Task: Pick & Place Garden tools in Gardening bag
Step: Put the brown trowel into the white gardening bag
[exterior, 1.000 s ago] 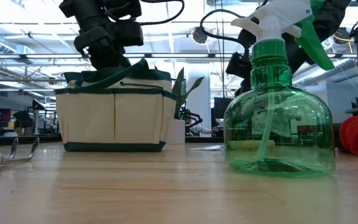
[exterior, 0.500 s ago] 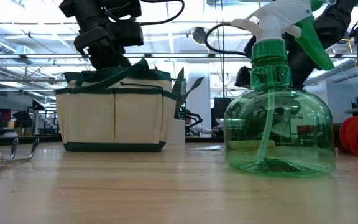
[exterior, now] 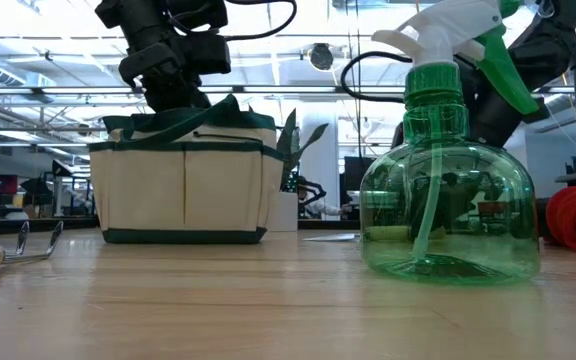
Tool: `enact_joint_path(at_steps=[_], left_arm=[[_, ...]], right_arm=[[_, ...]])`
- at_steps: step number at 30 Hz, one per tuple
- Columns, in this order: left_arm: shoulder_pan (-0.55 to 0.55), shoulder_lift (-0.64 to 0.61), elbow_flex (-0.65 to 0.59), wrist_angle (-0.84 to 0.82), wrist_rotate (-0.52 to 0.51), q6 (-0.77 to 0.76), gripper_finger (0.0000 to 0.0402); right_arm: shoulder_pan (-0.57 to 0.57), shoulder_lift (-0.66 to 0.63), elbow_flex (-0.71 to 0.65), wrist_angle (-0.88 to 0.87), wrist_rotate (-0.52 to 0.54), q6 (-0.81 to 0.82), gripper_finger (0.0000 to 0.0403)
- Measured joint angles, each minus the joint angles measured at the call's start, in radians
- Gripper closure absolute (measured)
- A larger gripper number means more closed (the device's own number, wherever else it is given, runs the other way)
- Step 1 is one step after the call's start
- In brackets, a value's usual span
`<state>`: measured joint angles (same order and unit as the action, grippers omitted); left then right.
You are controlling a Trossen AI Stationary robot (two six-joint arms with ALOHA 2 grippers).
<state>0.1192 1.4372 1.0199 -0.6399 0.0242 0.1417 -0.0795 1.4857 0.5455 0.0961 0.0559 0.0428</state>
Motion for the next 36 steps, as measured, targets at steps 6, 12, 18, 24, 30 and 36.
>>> enact_joint_path(at_steps=[6, 12, 18, 24, 30, 36], left_arm=[[0.0, 0.0, 0.0, 0.0, 0.0, 0.0, 0.0371], [0.0, 0.0, 0.0, 0.0, 0.0, 0.0, 0.0371], [0.0, 0.0, 0.0, 0.0, 0.0, 0.0, 0.0371], [0.0, 0.0, 0.0, 0.0, 0.0, 0.0, 0.0371], [0.0, 0.0, 0.0, 0.0, 0.0, -0.019, 0.0371], [0.0, -0.022, 0.001, -0.009, 0.0, -0.02, 0.0371]], right_arm=[[0.0, 0.0, -0.002, -0.001, 0.0, -0.001, 0.0248], [0.0, 0.0, -0.002, -0.006, -0.001, -0.006, 0.0282], [0.0, 0.001, -0.003, -0.007, 0.0, -0.035, 0.0321], [0.001, 0.001, -0.003, -0.004, 0.001, -0.031, 0.0335], [0.003, 0.001, -0.003, -0.002, 0.0, -0.036, 0.0324], [0.003, 0.002, -0.004, 0.022, -0.004, -0.029, 0.0336]])
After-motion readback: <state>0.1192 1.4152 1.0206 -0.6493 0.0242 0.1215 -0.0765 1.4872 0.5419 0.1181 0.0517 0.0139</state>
